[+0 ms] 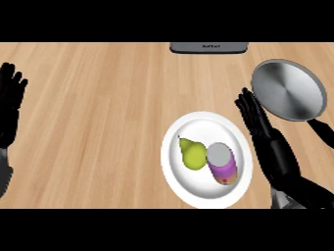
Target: Pick the pear from the plate and place it in the pan
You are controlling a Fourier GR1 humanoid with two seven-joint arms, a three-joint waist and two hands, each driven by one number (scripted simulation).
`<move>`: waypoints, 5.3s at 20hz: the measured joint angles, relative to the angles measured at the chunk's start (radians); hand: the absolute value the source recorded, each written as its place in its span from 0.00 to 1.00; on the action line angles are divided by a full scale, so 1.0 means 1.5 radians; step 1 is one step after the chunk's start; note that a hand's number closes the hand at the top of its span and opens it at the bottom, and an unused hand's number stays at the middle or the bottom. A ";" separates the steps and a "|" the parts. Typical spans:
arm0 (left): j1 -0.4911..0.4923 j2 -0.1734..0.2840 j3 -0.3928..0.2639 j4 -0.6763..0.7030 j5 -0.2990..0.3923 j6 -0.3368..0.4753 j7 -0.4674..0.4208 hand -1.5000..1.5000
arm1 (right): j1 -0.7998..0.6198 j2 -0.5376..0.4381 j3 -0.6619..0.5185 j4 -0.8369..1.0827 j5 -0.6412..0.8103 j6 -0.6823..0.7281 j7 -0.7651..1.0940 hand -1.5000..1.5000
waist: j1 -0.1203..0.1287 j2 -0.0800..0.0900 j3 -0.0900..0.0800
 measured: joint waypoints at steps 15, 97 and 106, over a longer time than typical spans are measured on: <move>0.042 -0.143 -0.194 -0.032 0.040 -0.106 0.098 0.50 | -0.358 -0.020 0.150 0.231 0.162 0.226 -0.158 0.00 | 0.036 0.013 -0.002; 0.112 -0.206 -0.132 -0.100 -0.033 -0.140 0.155 0.50 | -0.406 0.148 -0.010 0.294 0.932 0.201 0.736 1.00 | -0.010 0.000 -0.001; 0.101 -0.215 -0.142 -0.119 -0.034 -0.137 0.181 0.50 | -0.420 0.154 -0.028 0.225 0.930 -0.025 0.827 1.00 | 0.008 0.005 -0.001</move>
